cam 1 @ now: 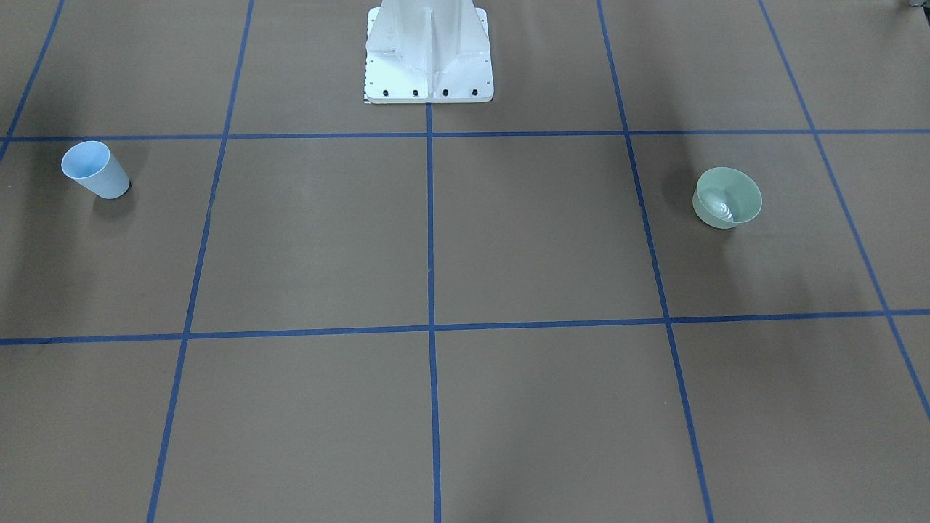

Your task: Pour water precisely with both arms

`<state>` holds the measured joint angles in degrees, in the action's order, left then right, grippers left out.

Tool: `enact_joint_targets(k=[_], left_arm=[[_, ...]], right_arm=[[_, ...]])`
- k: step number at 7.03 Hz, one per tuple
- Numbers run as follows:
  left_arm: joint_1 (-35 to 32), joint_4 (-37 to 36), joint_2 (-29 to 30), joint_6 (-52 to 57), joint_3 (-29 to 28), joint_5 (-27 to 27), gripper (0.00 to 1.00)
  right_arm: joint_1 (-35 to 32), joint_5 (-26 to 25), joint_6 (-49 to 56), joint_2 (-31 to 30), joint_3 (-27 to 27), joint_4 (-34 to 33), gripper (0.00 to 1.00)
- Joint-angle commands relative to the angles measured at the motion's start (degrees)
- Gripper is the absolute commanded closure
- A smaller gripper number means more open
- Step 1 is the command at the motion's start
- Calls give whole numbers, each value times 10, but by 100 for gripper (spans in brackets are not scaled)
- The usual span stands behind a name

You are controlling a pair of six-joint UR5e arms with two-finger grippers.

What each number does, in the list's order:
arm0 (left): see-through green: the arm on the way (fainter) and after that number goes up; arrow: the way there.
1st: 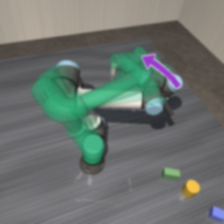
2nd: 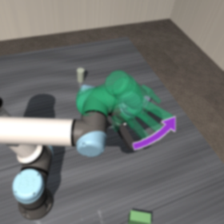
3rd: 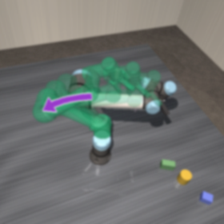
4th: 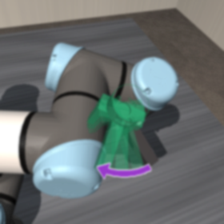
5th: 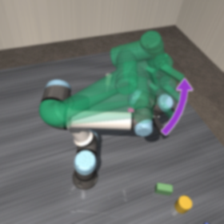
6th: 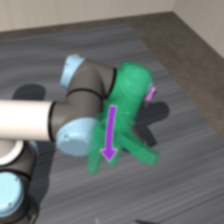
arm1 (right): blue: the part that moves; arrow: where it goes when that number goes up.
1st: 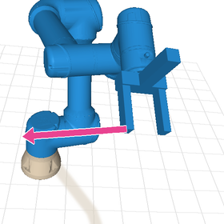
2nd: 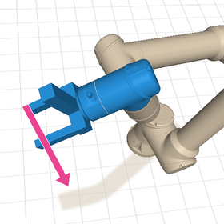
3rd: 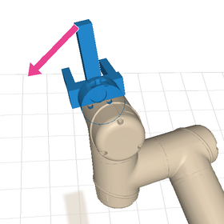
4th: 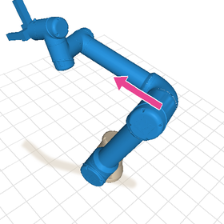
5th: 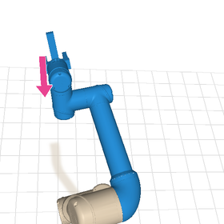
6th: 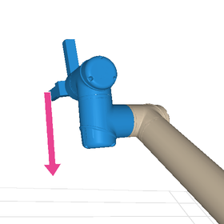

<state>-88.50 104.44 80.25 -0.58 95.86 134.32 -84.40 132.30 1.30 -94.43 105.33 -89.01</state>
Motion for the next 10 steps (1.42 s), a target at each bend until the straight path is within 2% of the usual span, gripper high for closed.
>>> enact_joint_targets(k=[1,3,5,8,10], left_arm=[[-1,3,16,-1,19,0,0],[-1,18,52,-1,28,-4,0],[-1,36,56,1,45,0,0],[-1,70,54,1,47,0,0],[11,81,55,-12,42,1,0]], right_arm=[[-2,-1,-2,4,4,40,0],[-9,-3,0,21,3,40,0],[-13,0,-45,18,4,75,0],[-13,1,-40,12,2,123,0],[-12,0,-39,12,1,124,0]])
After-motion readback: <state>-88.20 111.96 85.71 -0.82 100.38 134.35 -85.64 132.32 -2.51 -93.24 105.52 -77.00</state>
